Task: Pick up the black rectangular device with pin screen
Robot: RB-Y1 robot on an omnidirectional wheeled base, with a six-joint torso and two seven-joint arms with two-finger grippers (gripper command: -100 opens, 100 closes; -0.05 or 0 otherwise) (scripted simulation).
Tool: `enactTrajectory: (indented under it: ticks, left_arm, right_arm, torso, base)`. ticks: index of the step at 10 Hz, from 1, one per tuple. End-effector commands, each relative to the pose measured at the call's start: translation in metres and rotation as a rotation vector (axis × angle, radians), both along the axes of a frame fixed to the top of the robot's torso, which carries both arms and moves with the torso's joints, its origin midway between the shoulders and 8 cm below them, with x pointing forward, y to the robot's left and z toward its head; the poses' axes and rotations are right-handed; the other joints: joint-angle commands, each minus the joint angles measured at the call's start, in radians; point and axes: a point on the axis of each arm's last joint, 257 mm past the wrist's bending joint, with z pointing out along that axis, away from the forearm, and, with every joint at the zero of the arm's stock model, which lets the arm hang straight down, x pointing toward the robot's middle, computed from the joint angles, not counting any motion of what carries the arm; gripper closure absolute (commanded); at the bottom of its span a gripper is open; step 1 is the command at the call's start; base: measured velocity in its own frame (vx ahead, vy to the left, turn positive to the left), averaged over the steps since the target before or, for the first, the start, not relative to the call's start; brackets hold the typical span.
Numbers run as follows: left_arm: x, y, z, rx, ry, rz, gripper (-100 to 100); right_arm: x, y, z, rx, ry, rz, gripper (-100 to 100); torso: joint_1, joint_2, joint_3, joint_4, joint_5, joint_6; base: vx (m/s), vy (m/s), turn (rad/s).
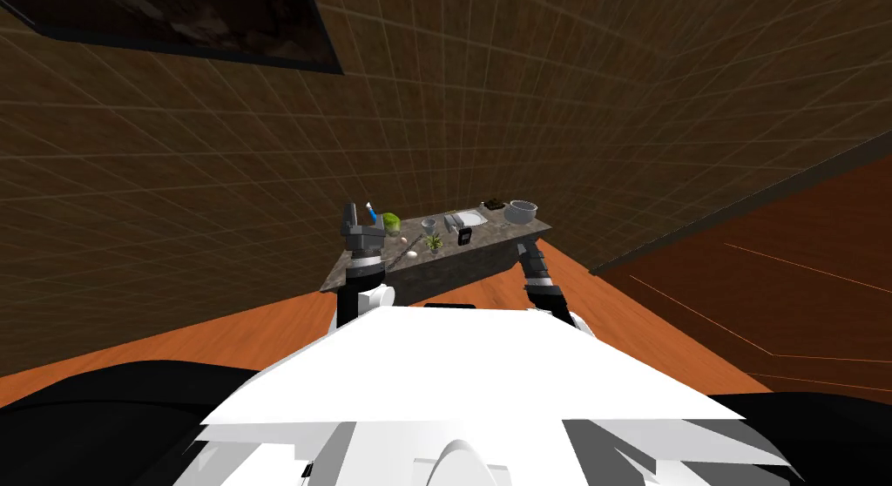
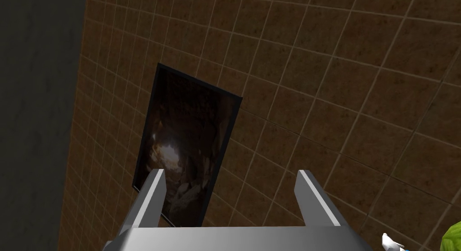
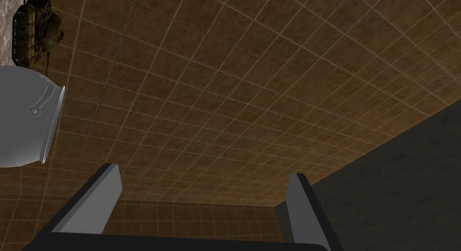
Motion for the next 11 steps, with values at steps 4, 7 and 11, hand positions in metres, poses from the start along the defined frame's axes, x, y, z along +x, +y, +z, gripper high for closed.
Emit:
enactTrajectory:
  ticks: [4, 7, 11]
  left_arm:
    - [0.000, 0.000, 0.000, 0.000, 0.000, 0.000, 0]
    - [0.000, 0.000, 0.000, 0.000, 0.000, 0.000, 0]
    - [0.000, 0.000, 0.000, 0.000, 0.000, 0.000, 0]
  right_arm:
    - [-0.013, -0.006, -0.045, -0.134, 0.119, 0.033, -100]
    - [-0.032, -0.020, -0.091, -0.242, 0.236, 0.050, -100]
    - [-0.061, -0.039, -0.137, -0.386, 0.366, 0.094, -100]
  torso:
    - [0.000, -0.001, 0.000, 0.000, 0.000, -0.001]
    - [0.000, -0.001, 0.000, 0.000, 0.000, 0.000]
    - [0.000, 0.000, 0.000, 0.000, 0.000, 0.000]
  base:
    - [0.030, -0.035, 0.156]
    - [0.031, -0.031, 0.187]
    - [0.022, -0.033, 0.199]
